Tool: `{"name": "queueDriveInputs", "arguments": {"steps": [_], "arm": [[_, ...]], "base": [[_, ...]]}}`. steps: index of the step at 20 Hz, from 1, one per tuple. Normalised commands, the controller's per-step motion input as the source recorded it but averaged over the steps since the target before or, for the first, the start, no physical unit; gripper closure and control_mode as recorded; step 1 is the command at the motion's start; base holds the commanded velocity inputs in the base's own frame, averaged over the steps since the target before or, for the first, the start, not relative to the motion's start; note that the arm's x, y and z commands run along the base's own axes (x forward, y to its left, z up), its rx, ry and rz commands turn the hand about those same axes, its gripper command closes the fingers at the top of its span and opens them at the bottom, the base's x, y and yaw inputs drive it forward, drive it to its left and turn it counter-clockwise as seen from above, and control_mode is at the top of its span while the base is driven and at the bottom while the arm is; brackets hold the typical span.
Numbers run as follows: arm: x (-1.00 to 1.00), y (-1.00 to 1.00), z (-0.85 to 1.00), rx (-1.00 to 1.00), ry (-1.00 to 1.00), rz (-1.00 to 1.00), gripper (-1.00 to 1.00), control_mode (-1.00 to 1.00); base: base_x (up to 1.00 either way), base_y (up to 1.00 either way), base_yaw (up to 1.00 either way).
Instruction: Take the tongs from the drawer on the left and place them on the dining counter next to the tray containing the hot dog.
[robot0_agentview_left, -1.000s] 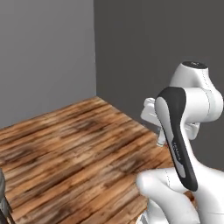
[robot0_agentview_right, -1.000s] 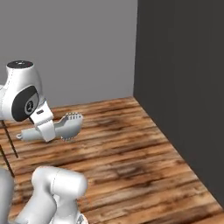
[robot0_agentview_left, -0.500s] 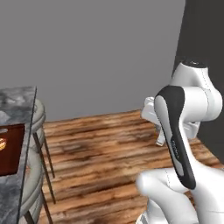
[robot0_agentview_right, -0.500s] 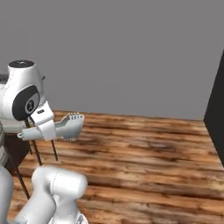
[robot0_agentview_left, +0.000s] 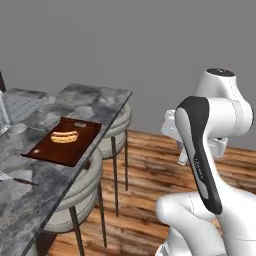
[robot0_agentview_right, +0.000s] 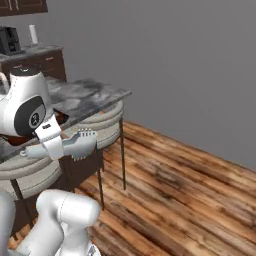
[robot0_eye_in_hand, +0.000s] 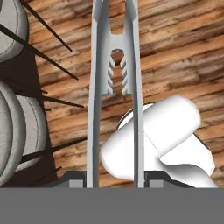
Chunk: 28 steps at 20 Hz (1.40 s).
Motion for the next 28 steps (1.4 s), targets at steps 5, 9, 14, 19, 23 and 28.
{"name": "queueDriveInputs", "arguments": {"steps": [5,9,14,19,23,28], "arm": [[0.0,0.0,0.0,0.0,0.0,0.0,1.0,1.0],[0.0,0.0,0.0,0.0,0.0,0.0,1.0,1.0],[0.0,0.0,0.0,0.0,0.0,0.0,1.0,1.0],[0.0,0.0,0.0,0.0,0.0,0.0,1.0,1.0],[0.0,0.0,0.0,0.0,0.0,0.0,1.0,1.0],[0.0,0.0,0.0,0.0,0.0,0.0,1.0,1.0]], "base": [[0.33,-0.39,0.74],[0.33,-0.78,0.56],[0.31,-0.96,0.47],[0.34,-0.76,0.57],[0.77,-0.54,0.59],[0.99,-0.3,0.39]]}}
